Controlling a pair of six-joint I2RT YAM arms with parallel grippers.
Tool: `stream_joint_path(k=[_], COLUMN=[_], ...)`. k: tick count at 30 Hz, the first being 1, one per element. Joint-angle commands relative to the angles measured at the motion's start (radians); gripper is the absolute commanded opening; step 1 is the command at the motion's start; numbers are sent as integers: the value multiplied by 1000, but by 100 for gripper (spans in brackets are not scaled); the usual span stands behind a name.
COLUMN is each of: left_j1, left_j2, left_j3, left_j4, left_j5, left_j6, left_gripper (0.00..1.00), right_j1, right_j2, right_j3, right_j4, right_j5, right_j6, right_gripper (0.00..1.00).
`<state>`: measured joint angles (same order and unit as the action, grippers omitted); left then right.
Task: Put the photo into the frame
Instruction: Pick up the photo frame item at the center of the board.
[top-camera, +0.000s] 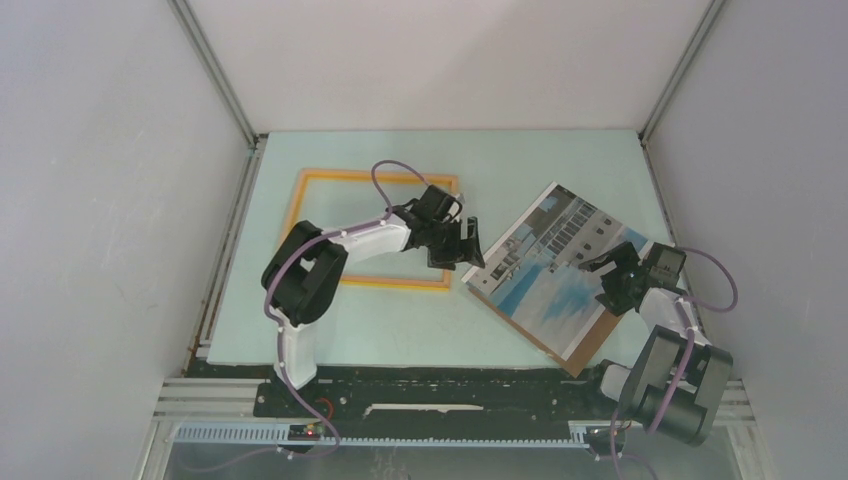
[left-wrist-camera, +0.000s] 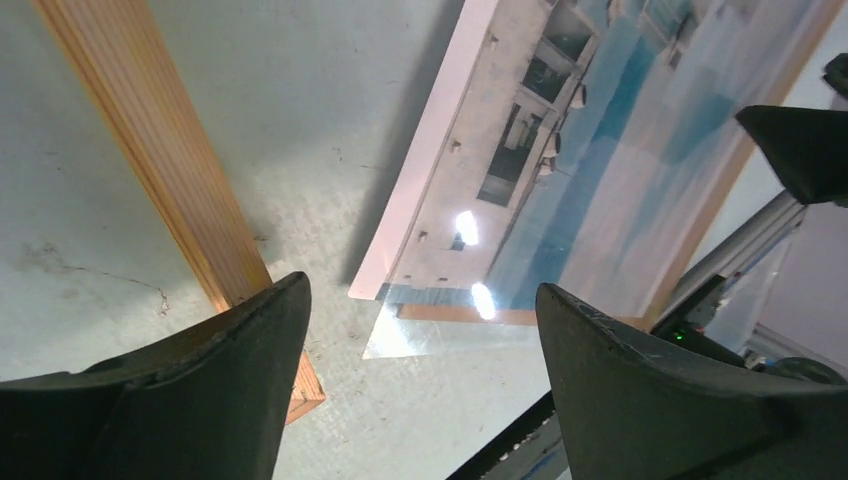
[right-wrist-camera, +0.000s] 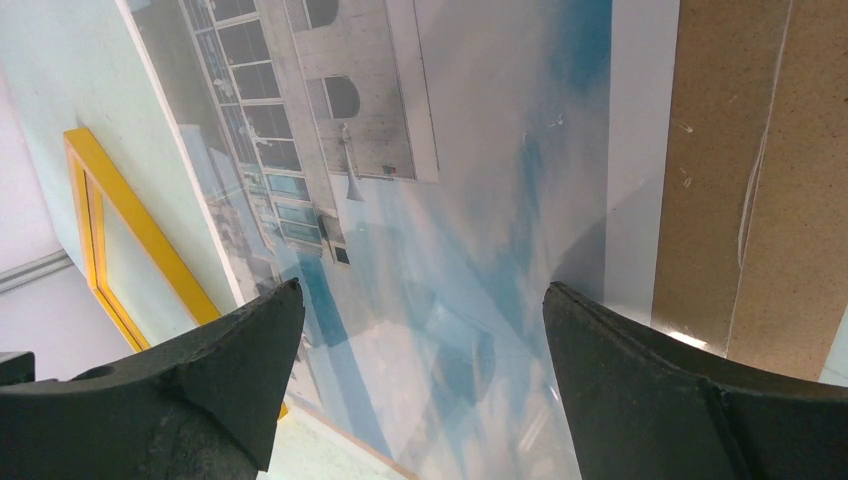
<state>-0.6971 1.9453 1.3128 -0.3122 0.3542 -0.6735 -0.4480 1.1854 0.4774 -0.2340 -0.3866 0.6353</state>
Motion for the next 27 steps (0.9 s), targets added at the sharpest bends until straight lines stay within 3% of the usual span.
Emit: stream_joint_path(k=[1,17,27], left_j1=[-35,-83,-81], left_j2=[19,57,-26], left_j3=[60,58,16], left_j4=[-93,-111,-37], left_j5=[-75,-50,67], left_j6=[63,29,-10], left_gripper=[89,91,82], right_j1=[6,14,42], right_j2=[-3,7,45], right_j3=[-17,-18,-32], right_j4=[-19,-13,11], right_j5=[25,20,15], right_j6=[0,6,11], right_gripper=[97,97,97])
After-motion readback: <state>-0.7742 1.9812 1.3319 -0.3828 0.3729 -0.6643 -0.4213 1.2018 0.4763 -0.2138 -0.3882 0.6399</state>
